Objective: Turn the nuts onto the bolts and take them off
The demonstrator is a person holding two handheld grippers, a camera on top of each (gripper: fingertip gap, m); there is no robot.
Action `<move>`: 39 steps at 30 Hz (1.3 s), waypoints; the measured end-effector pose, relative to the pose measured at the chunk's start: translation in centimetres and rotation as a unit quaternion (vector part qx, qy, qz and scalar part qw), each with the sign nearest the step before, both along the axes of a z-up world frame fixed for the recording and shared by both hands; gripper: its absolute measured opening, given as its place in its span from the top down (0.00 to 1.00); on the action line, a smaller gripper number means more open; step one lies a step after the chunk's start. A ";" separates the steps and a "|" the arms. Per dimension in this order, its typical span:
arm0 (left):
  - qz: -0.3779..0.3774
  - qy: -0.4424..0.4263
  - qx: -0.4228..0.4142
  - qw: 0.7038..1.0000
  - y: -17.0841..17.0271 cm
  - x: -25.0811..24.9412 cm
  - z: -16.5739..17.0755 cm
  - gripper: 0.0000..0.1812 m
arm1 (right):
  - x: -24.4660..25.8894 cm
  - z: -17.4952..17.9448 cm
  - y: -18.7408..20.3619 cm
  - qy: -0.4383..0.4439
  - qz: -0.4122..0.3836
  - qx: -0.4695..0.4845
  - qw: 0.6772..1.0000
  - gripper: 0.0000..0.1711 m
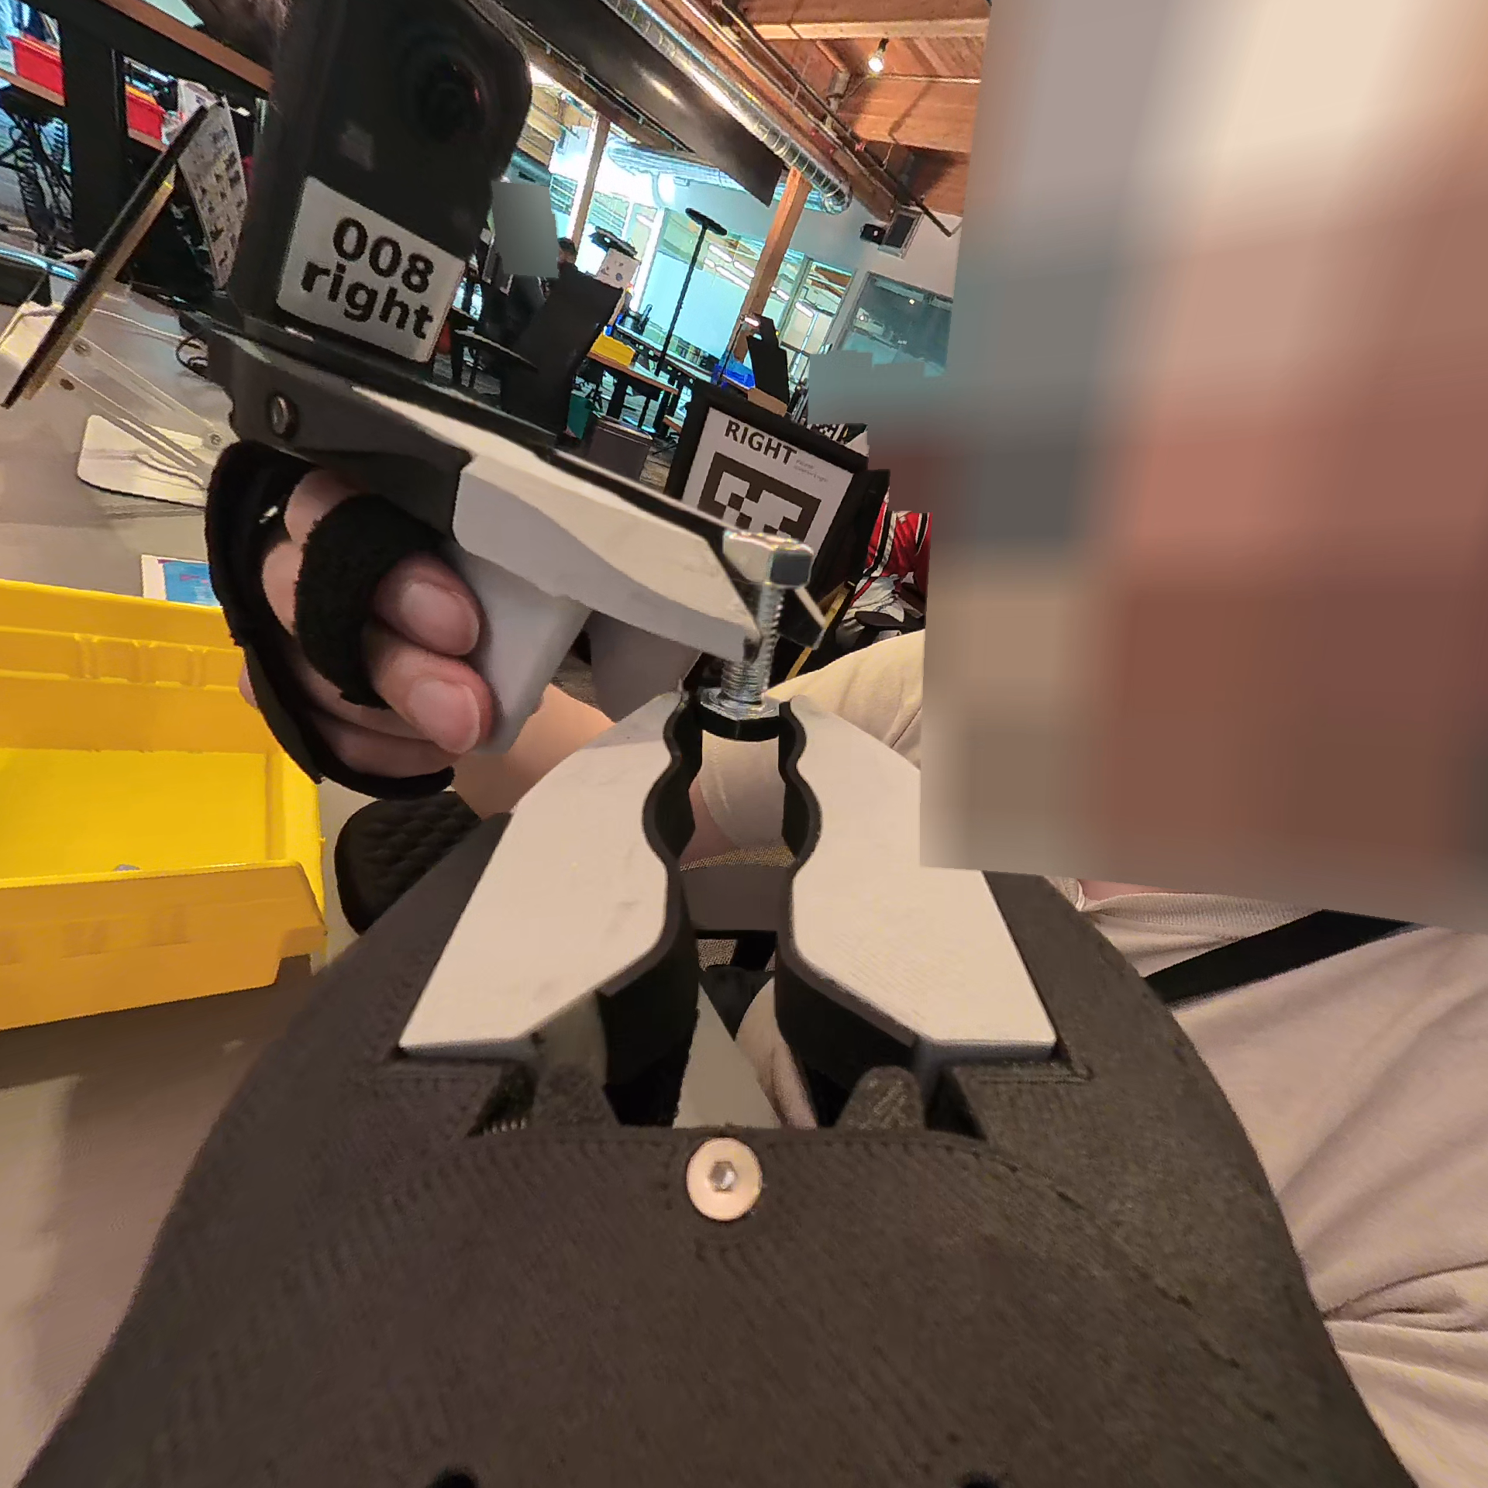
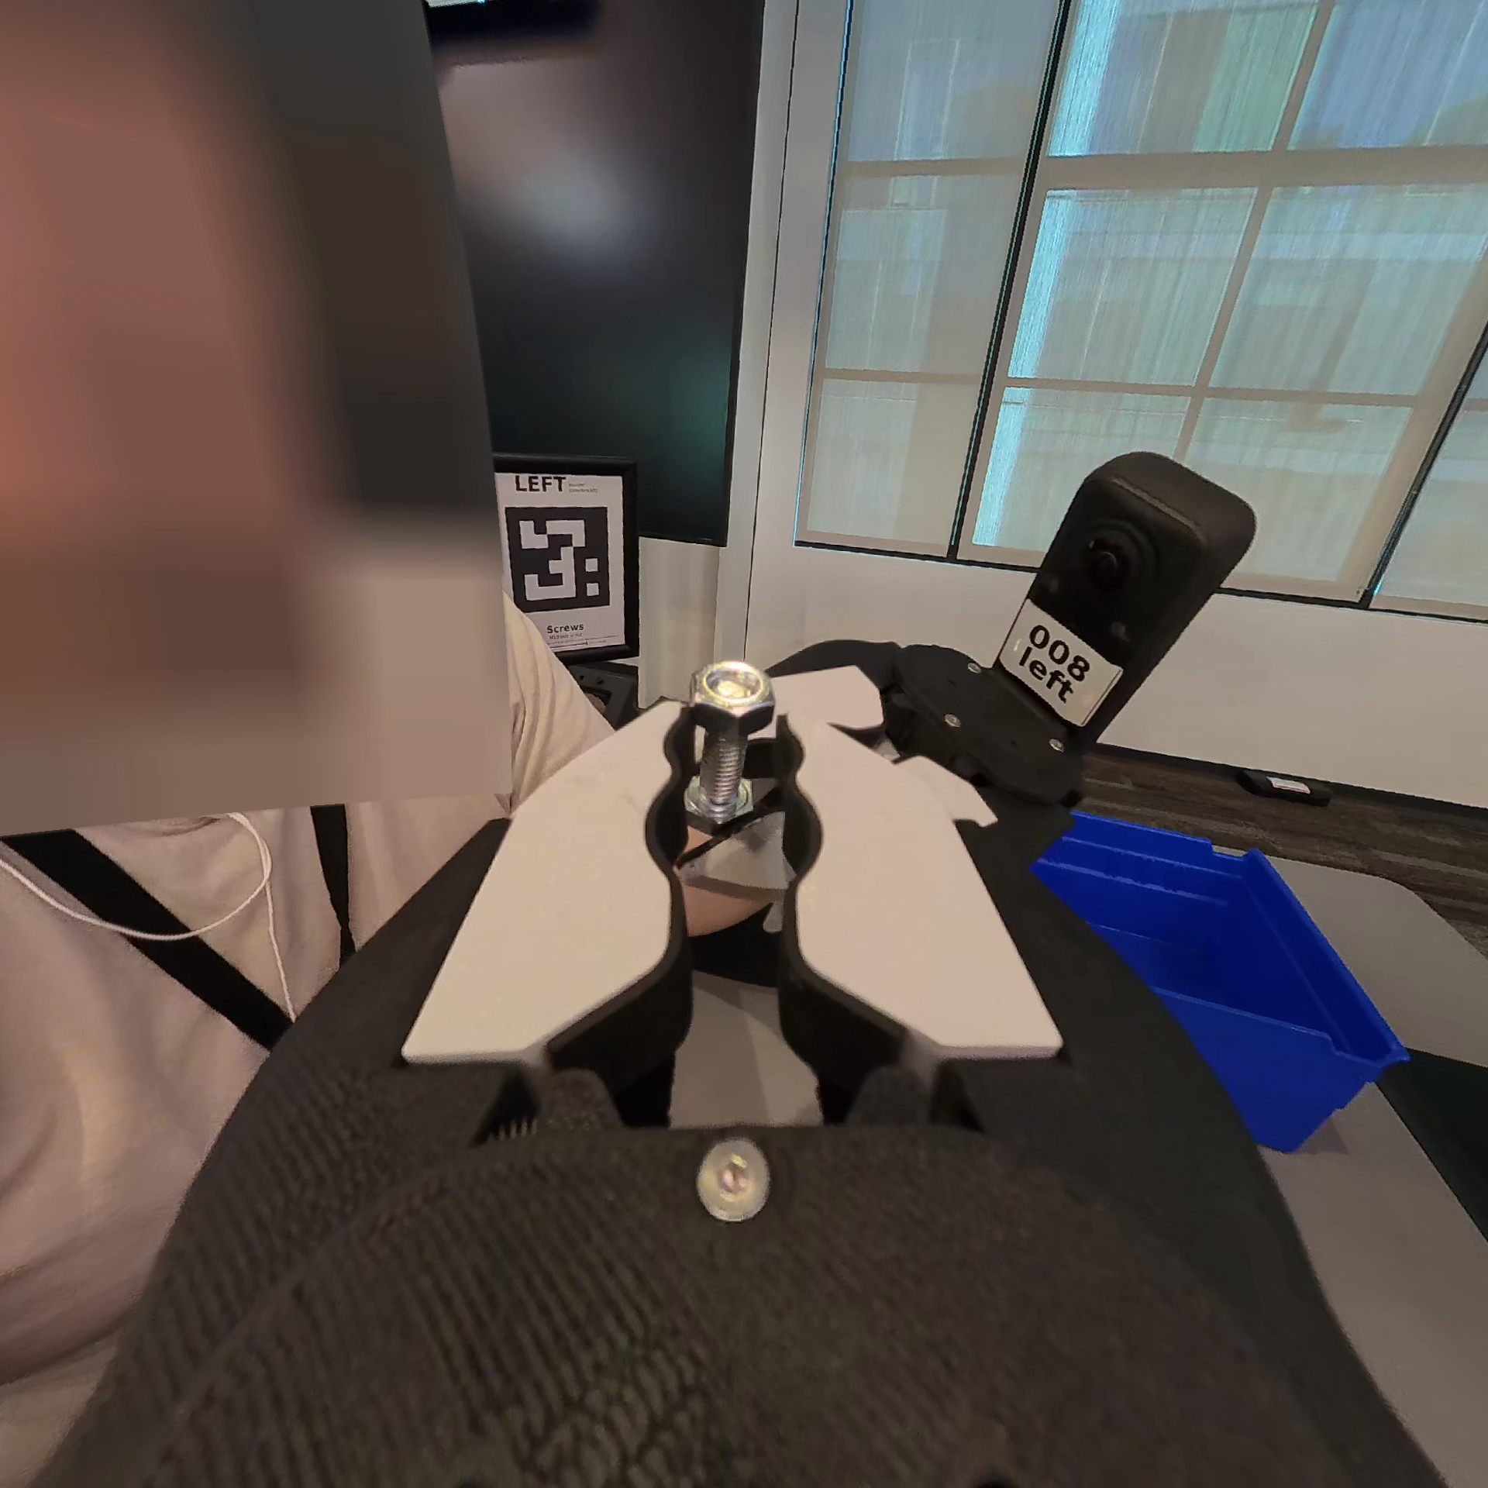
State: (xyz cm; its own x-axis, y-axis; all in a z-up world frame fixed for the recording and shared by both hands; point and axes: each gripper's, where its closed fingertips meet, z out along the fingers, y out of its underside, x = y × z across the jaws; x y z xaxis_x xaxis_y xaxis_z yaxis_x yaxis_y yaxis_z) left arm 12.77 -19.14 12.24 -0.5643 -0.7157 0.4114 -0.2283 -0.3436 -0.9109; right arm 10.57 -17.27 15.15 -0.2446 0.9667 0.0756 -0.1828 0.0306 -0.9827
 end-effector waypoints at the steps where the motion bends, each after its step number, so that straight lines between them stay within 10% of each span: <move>1: 0.002 0.000 -0.002 1.000 0.0 0.0 0.0 0.90 | 0.0 0.0 0.0 0.001 0.000 -0.004 1.000 0.89; 15: 0.043 -0.017 -0.007 0.999 1.7 -0.1 0.5 0.90 | -0.2 0.0 1.4 0.006 -0.029 -0.027 0.999 0.85; 31: 0.310 -0.035 0.127 0.942 9.3 -0.3 0.1 0.90 | 0.8 0.4 8.5 0.010 -0.324 -0.013 0.946 0.78; 39: 0.316 -0.022 0.159 0.935 9.2 0.0 -0.4 0.90 | 0.4 0.7 7.6 0.016 -0.313 0.009 0.950 0.85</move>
